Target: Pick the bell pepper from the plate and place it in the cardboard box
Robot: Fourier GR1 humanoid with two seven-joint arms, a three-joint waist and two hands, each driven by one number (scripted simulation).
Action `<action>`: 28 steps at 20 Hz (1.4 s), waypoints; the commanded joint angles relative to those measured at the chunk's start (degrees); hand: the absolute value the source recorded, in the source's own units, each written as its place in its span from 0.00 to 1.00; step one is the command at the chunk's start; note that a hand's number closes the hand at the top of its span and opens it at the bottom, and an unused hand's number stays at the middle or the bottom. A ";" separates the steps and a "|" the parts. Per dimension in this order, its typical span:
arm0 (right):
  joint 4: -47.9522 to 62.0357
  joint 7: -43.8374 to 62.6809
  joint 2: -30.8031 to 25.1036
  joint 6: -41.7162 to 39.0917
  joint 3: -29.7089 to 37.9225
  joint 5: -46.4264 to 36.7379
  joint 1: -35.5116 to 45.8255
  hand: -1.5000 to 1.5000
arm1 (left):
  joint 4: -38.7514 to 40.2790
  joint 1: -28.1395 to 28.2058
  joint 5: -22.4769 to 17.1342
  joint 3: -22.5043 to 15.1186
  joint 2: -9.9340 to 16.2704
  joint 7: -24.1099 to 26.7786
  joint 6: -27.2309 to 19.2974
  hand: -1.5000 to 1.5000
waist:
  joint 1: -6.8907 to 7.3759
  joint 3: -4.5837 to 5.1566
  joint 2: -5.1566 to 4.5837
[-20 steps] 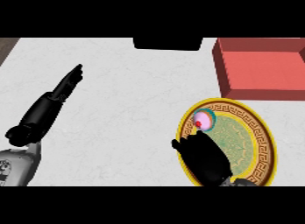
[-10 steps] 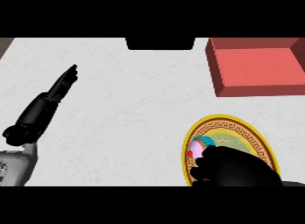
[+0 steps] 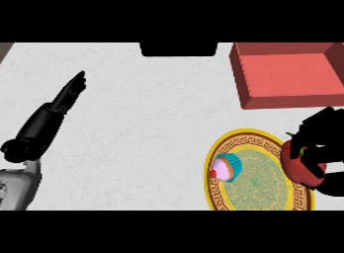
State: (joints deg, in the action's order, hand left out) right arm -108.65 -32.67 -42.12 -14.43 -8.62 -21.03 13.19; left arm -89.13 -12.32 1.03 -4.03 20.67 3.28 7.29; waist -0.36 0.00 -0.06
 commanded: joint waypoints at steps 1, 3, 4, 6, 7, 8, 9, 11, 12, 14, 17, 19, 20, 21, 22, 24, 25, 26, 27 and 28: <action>4.34 8.90 1.27 -3.90 8.29 9.61 3.98 1.00 | -1.43 3.89 2.05 -2.16 -1.57 2.16 -0.86 0.50 | 0.81 0.09 0.12; 9.01 12.51 0.25 -6.22 10.71 11.93 8.56 1.00 | 0.15 -1.51 0.66 -0.73 -1.61 -1.19 -0.31 0.50 | 0.76 0.07 -0.04; 14.80 10.81 -0.18 -5.54 11.73 10.50 12.33 1.00 | -0.21 0.41 1.95 -2.12 -1.88 0.68 -0.06 0.50 | 1.54 0.05 -0.20; 21.52 11.24 1.11 -5.39 12.16 10.68 16.89 1.00 | 0.67 -1.47 1.88 -2.00 -2.50 -0.23 0.00 0.50 | 1.83 0.03 -0.32; 24.33 12.89 0.68 -6.82 13.05 12.06 19.61 1.00 | 3.51 -1.01 1.73 -0.45 -1.39 3.52 0.74 0.50 | 1.92 0.07 -0.42; 26.43 14.30 3.40 -4.66 10.25 8.86 21.27 1.00 | 0.31 -1.47 2.58 -2.64 -3.53 -0.30 -0.52 0.50 | 2.02 0.03 -0.29; 30.80 12.76 -0.87 -8.70 13.01 10.27 24.86 1.00 | 2.31 0.01 2.34 -1.49 -2.41 2.39 0.44 0.50 | 2.06 0.05 -0.35; 38.22 10.66 1.04 -5.80 11.85 6.22 28.24 1.00 | 2.04 -1.93 1.48 -0.22 -1.34 0.93 1.72 0.50 | 2.28 0.01 -0.41; 38.88 9.38 0.93 -5.96 11.32 4.47 29.72 1.00 | 4.41 -3.08 1.32 0.91 -1.63 2.14 1.94 0.50 | 1.58 0.02 -0.28; 45.19 5.09 1.75 0.19 7.66 -3.75 31.53 1.00 | 2.76 -1.56 0.66 -0.35 -1.81 2.28 3.11 0.50 | 3.04 0.00 -0.73; 52.99 1.76 -1.36 -2.88 4.93 -7.76 35.38 1.00 | 2.09 -1.80 1.68 -1.44 -2.80 2.08 2.54 0.50 | 3.33 0.00 -0.88; 56.50 1.21 -4.69 -8.25 2.24 -9.80 36.58 1.00 | 3.06 -5.67 1.56 -0.38 -2.25 0.31 2.42 0.50 | 3.58 0.02 -1.32; 59.23 1.28 -4.06 -8.98 1.38 -10.85 38.24 1.00 | 0.01 -4.18 1.32 -1.17 -3.00 -1.87 2.01 0.50 | 4.12 -0.02 -0.99; 61.34 -0.47 -3.32 -9.13 -0.17 -12.19 38.00 1.00 | 2.95 -4.45 2.40 -1.87 -3.75 0.19 1.78 0.50 | 3.77 0.00 -1.28; 63.96 -1.38 -3.98 -10.47 -0.55 -13.12 40.86 1.00 | 1.91 -2.78 1.02 -0.28 -1.66 2.01 3.65 0.50 | 4.59 0.01 -1.23; 69.62 -5.24 -3.82 -9.36 -1.29 -15.64 43.98 1.00 | 1.63 -5.56 2.02 -0.96 -3.65 -2.12 1.48 0.50 | 4.38 -0.06 -1.27; 71.91 -7.99 -4.78 -9.62 -1.99 -16.42 42.77 1.00 | 1.11 -6.11 1.85 -1.00 -2.92 -1.15 2.49 0.50 | 4.86 -0.11 -1.59; 73.18 -9.82 -4.71 -9.17 -3.43 -18.20 42.62 1.00 | 1.17 -3.23 2.55 -1.38 -3.19 0.01 1.98 0.50 | 4.60 -0.08 -1.36; 73.98 -9.41 -4.11 -7.56 -5.41 -20.76 42.74 1.00 | 3.00 -3.39 3.63 -2.69 -4.44 1.34 1.49 0.50 | 4.87 -0.07 -1.77; 75.61 -11.57 -4.70 -6.02 -6.36 -22.46 42.30 1.00 | 2.71 -4.37 2.62 -1.51 -4.20 0.69 1.63 0.50 | 4.64 -0.10 -1.68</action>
State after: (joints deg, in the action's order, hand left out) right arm -39.45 -39.18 -46.11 -22.06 -11.15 -37.86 54.32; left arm -87.11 -16.32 3.38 -5.49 17.16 3.55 9.22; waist 4.09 -0.06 -1.50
